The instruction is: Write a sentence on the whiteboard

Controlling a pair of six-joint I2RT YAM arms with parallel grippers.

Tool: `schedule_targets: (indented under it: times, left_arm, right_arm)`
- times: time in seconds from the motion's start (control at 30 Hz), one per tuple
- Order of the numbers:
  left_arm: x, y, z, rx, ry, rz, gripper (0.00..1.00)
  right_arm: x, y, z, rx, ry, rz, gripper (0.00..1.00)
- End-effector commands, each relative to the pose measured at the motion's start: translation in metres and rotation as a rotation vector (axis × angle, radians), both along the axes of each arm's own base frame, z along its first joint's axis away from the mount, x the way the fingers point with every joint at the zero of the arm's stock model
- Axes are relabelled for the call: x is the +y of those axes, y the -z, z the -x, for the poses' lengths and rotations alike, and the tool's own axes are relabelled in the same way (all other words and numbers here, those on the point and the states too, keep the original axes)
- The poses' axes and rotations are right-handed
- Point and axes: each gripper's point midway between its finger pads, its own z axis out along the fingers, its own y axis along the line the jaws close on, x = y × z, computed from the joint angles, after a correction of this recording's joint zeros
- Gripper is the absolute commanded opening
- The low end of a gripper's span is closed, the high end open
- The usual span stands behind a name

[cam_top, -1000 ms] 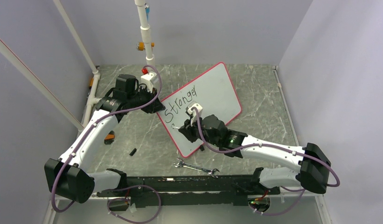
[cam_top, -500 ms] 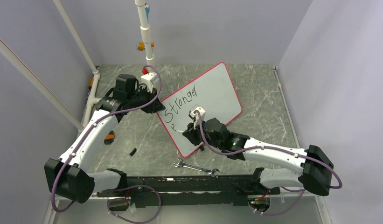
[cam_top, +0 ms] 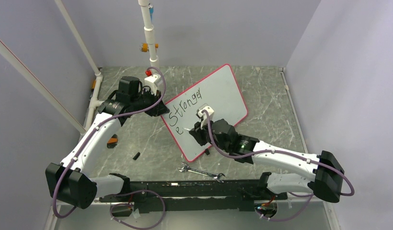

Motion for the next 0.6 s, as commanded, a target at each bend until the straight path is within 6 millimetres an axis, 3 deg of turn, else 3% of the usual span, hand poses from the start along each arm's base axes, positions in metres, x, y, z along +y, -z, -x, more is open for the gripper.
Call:
schedule_targets:
  times: [0.0, 0.57]
  left_arm:
    - [0.036, -0.003, -0.025, -0.141, -0.124, -0.165, 0.00]
    - [0.035, -0.005, -0.025, -0.147, -0.121, -0.161, 0.00]
  right_arm:
    - [-0.001, -0.051, -0.009, -0.102, 0.033, -0.124, 0.00]
    - [0.006, -0.037, -0.024, -0.077, 0.051, -0.100, 0.00]
